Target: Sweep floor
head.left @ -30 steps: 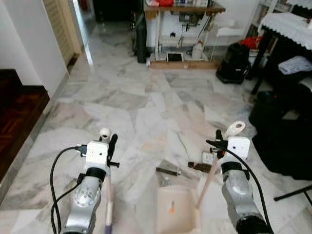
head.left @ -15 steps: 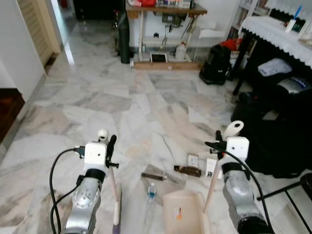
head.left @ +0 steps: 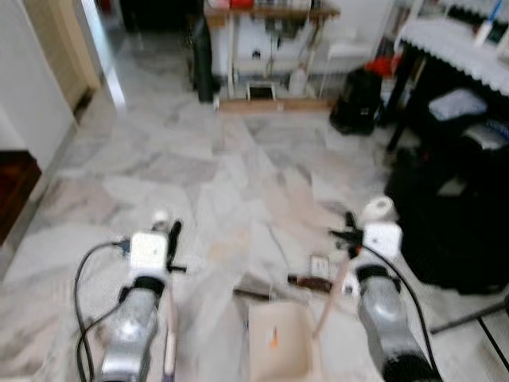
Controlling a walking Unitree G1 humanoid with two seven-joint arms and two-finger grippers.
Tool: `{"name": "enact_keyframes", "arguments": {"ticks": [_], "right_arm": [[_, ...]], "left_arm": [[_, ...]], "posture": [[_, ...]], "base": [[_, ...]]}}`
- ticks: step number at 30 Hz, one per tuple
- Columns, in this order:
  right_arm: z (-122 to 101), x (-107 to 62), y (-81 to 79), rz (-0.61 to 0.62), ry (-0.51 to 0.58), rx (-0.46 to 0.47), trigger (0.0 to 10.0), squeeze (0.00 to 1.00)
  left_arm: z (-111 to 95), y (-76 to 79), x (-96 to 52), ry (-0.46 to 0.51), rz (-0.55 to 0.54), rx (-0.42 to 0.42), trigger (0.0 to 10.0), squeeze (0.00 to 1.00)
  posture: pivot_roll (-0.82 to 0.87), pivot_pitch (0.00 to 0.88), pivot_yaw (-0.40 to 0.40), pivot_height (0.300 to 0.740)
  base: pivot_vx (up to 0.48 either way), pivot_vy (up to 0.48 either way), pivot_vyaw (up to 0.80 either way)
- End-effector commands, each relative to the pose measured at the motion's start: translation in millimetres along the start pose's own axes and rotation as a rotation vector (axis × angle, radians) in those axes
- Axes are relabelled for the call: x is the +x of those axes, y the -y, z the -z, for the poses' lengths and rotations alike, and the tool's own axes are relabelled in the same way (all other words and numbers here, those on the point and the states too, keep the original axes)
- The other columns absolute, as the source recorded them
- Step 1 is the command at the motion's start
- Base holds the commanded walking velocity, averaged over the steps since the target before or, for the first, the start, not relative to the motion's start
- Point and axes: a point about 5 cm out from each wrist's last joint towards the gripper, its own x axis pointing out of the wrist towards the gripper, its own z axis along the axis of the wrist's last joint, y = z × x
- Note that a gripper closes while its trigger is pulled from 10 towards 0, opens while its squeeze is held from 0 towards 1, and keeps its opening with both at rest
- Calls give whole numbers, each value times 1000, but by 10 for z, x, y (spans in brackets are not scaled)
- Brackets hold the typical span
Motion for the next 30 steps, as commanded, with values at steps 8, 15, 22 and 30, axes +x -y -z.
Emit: {"name": "enact_keyframes", "arguments": {"ticks": [8,15,22,30], "right_arm": [[-111,60,-70,-16,49,8,10000,0],[-91,53,-63,-8,36,13,10000,0],[-84,43,-61,-8,37,10,10000,0],[-12,26,-8,34,-10,-3,10000,0]], "left_arm": [[-87,-75,35,43,-15,12,10000,0],[-84,-72,33,42,-13,12,10000,0],[-86,-72,38,43,-8,12,10000,0],[-88,-59,49,44,5,9,10000,0]], "posture": [[104,6,-44,740],[106,6,-43,740],[102,6,-40,740],[96,0,-33,740]], "base": [[254,0,0],[251,0,0],[217,0,-313],[0,0,0]]}}
